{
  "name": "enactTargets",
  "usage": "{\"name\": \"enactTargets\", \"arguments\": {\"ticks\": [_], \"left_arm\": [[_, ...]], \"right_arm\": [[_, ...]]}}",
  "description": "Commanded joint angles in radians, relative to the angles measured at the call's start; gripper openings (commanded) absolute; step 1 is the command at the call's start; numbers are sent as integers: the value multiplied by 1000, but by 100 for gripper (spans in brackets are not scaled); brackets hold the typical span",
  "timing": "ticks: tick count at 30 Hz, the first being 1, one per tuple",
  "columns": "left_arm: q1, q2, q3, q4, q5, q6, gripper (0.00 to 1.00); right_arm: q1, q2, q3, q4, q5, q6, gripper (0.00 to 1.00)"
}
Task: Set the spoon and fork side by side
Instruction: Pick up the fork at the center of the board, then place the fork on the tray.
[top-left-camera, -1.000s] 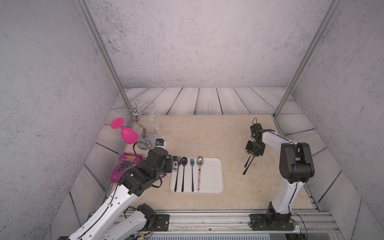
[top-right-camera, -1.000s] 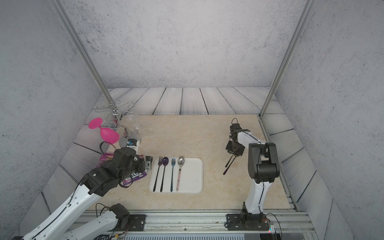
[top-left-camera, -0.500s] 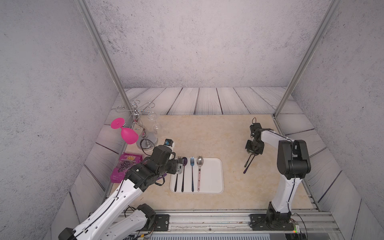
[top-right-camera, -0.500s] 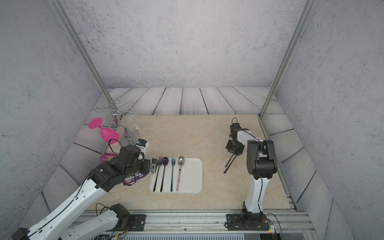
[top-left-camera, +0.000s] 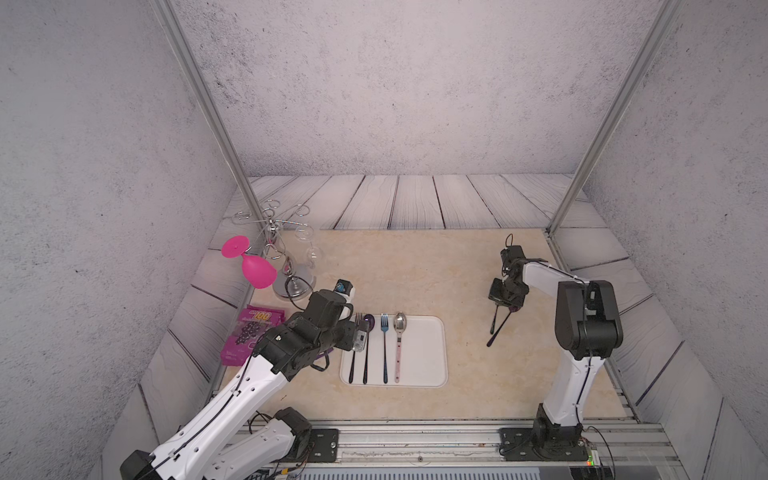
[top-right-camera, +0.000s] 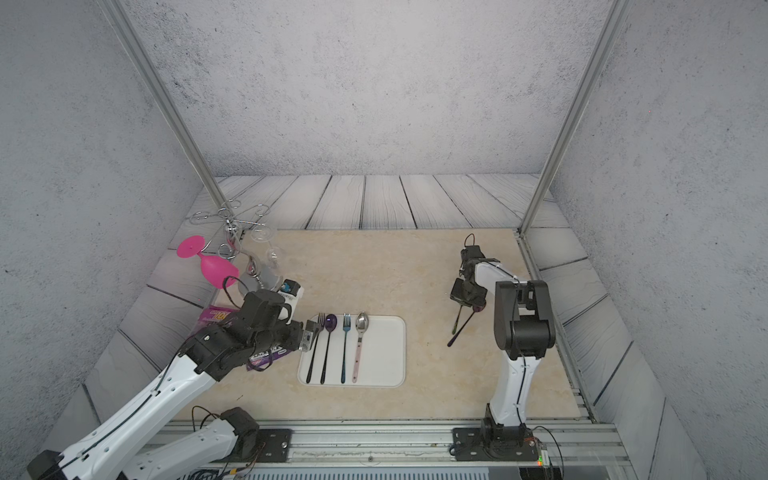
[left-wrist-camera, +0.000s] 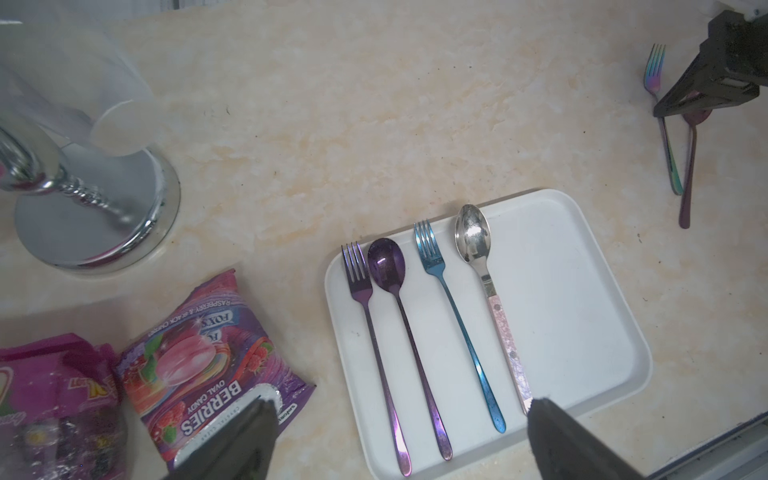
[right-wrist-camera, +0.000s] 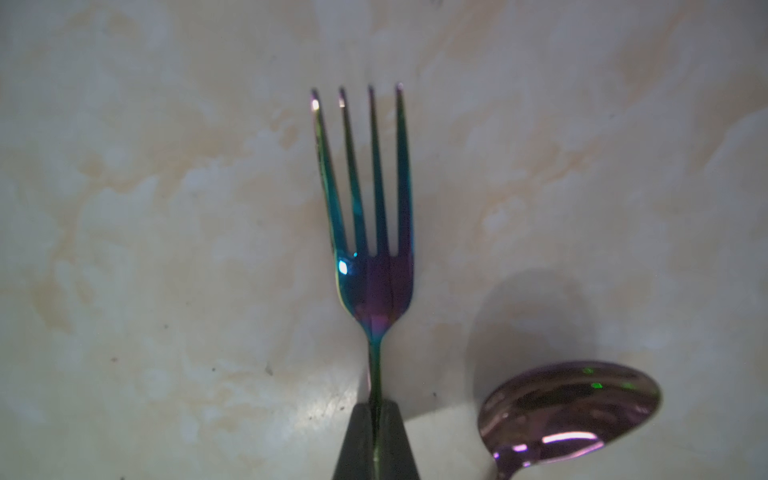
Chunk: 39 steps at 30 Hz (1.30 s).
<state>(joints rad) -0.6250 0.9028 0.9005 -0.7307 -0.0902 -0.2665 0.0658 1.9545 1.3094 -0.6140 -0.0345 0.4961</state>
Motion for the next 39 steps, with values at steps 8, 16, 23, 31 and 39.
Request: {"name": "enactTargets", "arguments": {"ticks": [8,16,23,31,39], "left_arm": [[-1,-53,19,-8,-166,-26,100],[-1,-112,5,-8,-261,-46,99],[-2,-159,-7,-15,-298,-51,100],[0,-174,-14,-16,-299,-56,100],[0,-176,-20,-12,-286,-56,100]], "right_arm": [[20,-213,-132,-23,-84,-59,0],[169,-390,-174,-116,-56,-2,0],[435,-429,-141,-131,-63,140,0],[677,-276,-101,-34,-102,323,0],[765,-161,-61,19,-83,430,0]]}}
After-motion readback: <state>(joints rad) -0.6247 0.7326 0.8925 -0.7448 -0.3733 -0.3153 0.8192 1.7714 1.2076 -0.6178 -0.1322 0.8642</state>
